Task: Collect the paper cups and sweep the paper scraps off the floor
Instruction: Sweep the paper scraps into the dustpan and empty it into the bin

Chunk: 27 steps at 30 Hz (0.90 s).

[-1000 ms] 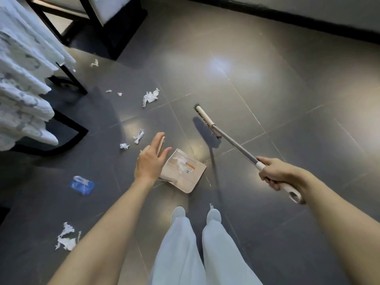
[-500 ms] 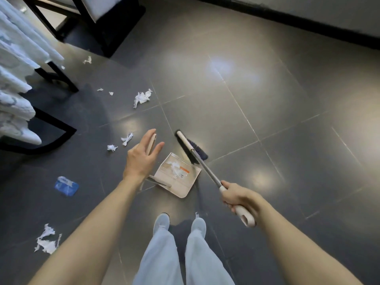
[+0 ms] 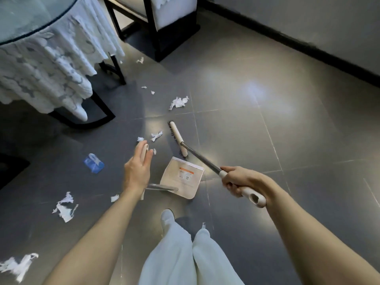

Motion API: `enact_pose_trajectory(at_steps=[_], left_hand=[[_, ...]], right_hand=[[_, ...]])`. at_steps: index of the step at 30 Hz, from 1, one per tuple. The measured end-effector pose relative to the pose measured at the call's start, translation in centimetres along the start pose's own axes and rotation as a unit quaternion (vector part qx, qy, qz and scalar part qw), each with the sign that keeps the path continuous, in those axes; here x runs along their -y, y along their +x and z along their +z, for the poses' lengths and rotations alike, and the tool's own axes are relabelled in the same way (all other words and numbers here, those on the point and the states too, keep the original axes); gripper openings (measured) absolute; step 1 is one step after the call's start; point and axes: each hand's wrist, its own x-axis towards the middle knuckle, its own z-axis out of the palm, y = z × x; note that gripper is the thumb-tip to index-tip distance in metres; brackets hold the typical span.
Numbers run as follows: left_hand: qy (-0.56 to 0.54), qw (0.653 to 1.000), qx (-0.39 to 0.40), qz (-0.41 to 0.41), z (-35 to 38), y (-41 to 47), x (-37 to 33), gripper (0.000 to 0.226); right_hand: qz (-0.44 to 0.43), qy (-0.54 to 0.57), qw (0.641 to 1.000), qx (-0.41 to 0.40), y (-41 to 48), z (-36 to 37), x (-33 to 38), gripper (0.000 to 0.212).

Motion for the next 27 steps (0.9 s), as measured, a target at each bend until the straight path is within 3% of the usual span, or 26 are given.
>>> enact_pose_trajectory(at_steps=[3,12,16,21,27], left_hand=[[-0.011,0.998,-0.045,-0.032,-2.7,0.3,2.2,0.034],[-0.012,0.987,-0.123,-0.099,-8.3,5.0,7.9,0.034],[-0.051,0.979,-0.137,-0.139,-10.1,8.6,9.1,0.033],[-0.040,0.977,-0.133,-0.161,-12.1,14.3,9.6,0.032],[-0.055,0.980,-0.118,-0.152,-13.5,18.5,9.8,0.037]], right_hand=[[-0.025,-0.024,0.999,-0.001,1.7,1.9,3.8,0.046],[-0.088,-0.222,0.971,-0.020,10.0,8.4,15.4,0.009],[-0.094,-0.327,0.940,-0.030,14.2,11.2,18.9,0.019],[-0.045,-0.441,0.896,-0.038,17.2,14.4,21.6,0.020],[0.048,-0.417,0.905,0.069,15.8,14.6,20.0,0.027]])
